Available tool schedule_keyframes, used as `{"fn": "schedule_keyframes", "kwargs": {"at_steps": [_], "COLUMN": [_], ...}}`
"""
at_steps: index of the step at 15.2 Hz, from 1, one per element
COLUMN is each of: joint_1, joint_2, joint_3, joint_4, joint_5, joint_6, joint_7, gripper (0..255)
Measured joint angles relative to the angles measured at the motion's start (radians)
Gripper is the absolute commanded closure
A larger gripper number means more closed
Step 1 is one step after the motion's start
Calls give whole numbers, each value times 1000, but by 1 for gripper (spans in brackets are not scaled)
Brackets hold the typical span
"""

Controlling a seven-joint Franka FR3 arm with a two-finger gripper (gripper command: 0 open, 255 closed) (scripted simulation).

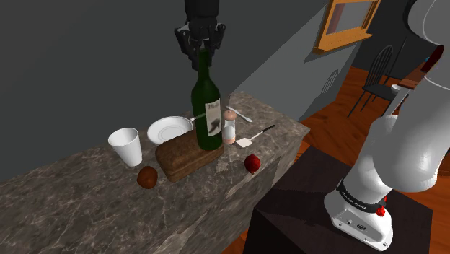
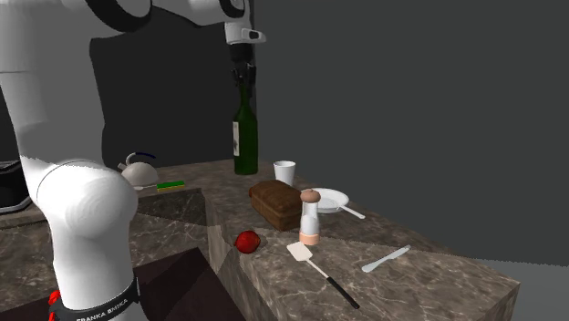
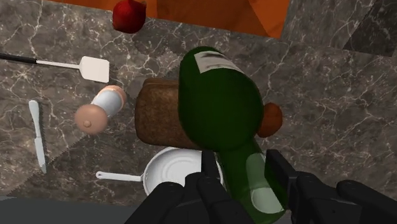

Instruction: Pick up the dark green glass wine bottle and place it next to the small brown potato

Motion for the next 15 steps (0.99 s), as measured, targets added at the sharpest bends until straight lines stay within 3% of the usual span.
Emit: {"fn": "schedule_keyframes", "kwargs": {"at_steps": [5,15], "joint_1": [55,199], "joint_2": [119,418], "joint_3": [53,105], "joint_4": [74,358], "joint_5": [-41,-155], "joint_6": [35,25], "joint_7": [107,275], "gripper": [255,255]}}
